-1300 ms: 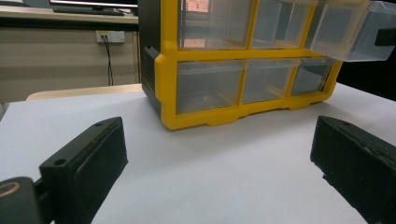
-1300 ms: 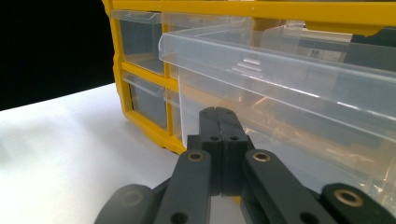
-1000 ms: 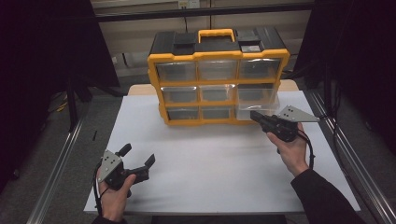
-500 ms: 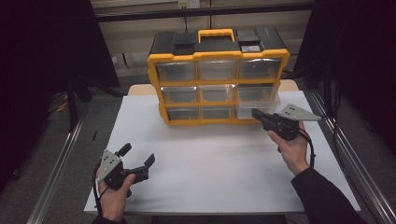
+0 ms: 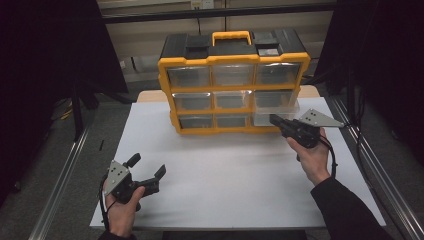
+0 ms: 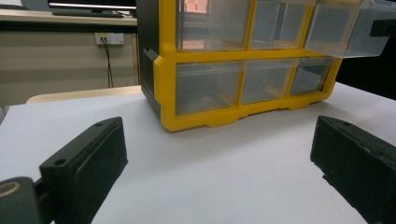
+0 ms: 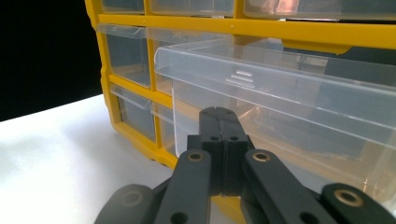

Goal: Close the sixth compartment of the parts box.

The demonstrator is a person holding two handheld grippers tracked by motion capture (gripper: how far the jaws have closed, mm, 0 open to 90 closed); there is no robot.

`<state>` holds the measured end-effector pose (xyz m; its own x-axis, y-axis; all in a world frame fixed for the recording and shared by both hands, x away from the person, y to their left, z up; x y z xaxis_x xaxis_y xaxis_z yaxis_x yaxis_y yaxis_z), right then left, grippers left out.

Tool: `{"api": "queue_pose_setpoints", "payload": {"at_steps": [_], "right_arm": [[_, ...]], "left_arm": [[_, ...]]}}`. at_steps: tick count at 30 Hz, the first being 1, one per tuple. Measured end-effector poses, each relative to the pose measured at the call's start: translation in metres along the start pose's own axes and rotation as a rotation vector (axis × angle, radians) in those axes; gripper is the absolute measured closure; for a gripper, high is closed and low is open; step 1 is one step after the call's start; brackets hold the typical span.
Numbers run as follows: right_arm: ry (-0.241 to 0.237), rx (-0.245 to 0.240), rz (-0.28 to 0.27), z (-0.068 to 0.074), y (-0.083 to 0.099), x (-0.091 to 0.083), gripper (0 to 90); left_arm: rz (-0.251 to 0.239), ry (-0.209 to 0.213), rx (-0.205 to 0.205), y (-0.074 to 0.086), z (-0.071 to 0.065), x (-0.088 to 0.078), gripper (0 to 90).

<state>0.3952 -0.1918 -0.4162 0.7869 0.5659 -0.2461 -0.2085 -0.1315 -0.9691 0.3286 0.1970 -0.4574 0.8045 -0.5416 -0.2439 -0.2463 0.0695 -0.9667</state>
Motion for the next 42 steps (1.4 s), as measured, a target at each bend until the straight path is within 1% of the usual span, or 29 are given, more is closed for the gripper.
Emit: {"api": "queue_pose_setpoints", "payload": {"at_steps": [1, 3, 5, 6, 7, 11, 15, 17, 19, 20, 23, 25, 27, 28, 31, 32, 33, 37, 38, 39, 40, 41, 42], "right_arm": [[0.002, 0.0, -0.001, -0.0003, 0.0, 0.0003, 90.0], [0.002, -0.002, -0.002, -0.0006, 0.0001, 0.0009, 90.0], [0.0, -0.002, -0.003, -0.0007, -0.0001, 0.0015, 90.0], [-0.001, -0.001, -0.003, -0.0006, -0.0001, 0.0019, 90.0], [-0.008, 0.001, 0.0, -0.0002, 0.0001, 0.0022, 90.0], [0.001, -0.002, 0.006, -0.0019, 0.0004, 0.0032, 90.0], [-0.001, -0.001, 0.005, -0.0039, -0.0008, 0.0042, 90.0], [0.0, 0.0, 0.008, -0.0038, -0.0009, 0.0046, 90.0], [0.005, -0.002, 0.006, -0.0042, -0.0011, 0.0047, 90.0], [0.004, 0.0, 0.006, -0.004, -0.0013, 0.0048, 90.0], [0.007, 0.0, 0.005, -0.0048, -0.0014, 0.0052, 90.0], [0.003, 0.004, 0.001, -0.005, -0.0015, 0.0062, 90.0], [0.007, 0.007, 0.0, -0.0057, -0.0014, 0.0068, 90.0], [0.007, 0.006, 0.0, -0.0059, -0.0013, 0.0069, 90.0], [0.005, 0.005, 0.002, -0.0061, -0.0012, 0.0073, 90.0], [0.01, 0.005, 0.001, -0.0069, -0.0013, 0.0076, 90.0], [0.012, 0.007, 0.002, -0.0075, -0.0013, 0.0078, 90.0], [0.013, 0.009, -0.003, -0.0082, -0.0028, 0.0089, 90.0], [0.015, 0.008, -0.004, -0.0078, -0.0038, 0.0087, 90.0], [0.016, 0.006, -0.003, -0.0078, -0.0046, 0.0084, 90.0], [0.018, 0.006, -0.002, -0.0082, -0.0055, 0.0085, 90.0], [0.015, 0.01, 0.001, -0.0082, -0.0058, 0.009, 90.0], [0.015, 0.012, -0.002, -0.0087, -0.0062, 0.0096, 90.0]], "left_arm": [[0.008, 0.004, 0.009, 0.0007, 0.0001, -0.0003, 3.8], [0.002, 0.005, -0.012, 0.0004, -0.0012, 0.0002, 3.8], [0.006, 0.003, -0.006, 0.0007, -0.0005, 0.0002, 3.8], [0.007, 0.003, 0.007, 0.0007, 0.0002, 0.0, 3.8], [0.009, 0.002, 0.006, 0.0009, 0.0003, 0.0, 3.8], [0.016, 0.002, 0.025, 0.0014, 0.0008, -0.0004, 3.8], [0.017, 0.0, 0.025, 0.0015, 0.0013, -0.0005, 3.8], [0.007, 0.003, 0.007, 0.0009, 0.0005, 0.0002, 3.8], [0.01, -0.004, 0.009, 0.0012, 0.0011, 0.0001, 3.8], [0.009, 0.002, 0.009, 0.0011, 0.0009, 0.0001, 3.8], [0.013, -0.003, 0.012, 0.0014, 0.0011, -0.0001, 3.8], [0.008, 0.001, 0.006, 0.001, 0.0005, 0.0, 3.8], [0.01, 0.002, 0.01, 0.0011, 0.0008, 0.0, 3.8], [0.011, -0.005, 0.009, 0.0012, 0.0011, 0.0001, 3.8], [0.01, 0.001, 0.009, 0.0012, 0.0007, -0.0001, 3.8], [0.003, 0.002, -0.001, 0.0006, 0.0001, 0.0003, 3.8], [0.01, 0.002, 0.009, 0.0011, 0.0007, -0.0001, 3.8], [0.01, 0.002, 0.01, 0.001, 0.0005, -0.0003, 3.8], [0.002, 0.007, -0.001, 0.0003, -0.0004, 0.0002, 3.8], [-0.001, 0.005, -0.003, 0.0001, -0.0005, 0.0003, 3.8], [0.008, 0.005, 0.01, 0.0008, 0.0003, -0.0003, 3.8], [0.003, 0.005, 0.001, 0.0004, -0.0003, 0.0001, 3.8], [0.009, 0.005, 0.01, 0.0008, 0.0001, -0.0003, 3.8]]}}
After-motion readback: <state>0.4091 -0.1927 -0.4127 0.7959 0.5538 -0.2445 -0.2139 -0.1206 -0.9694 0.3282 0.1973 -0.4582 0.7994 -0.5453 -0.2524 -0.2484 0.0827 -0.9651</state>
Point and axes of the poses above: each handheld gripper's, and its own axes: x roughly forward along the jaws, y roughly out of its underside, z roughly to its left, the point moved 9 cm from there along x, roughly forward along the jaws, and after that the axes turned 5 degrees about z, right-handed, at the moved point
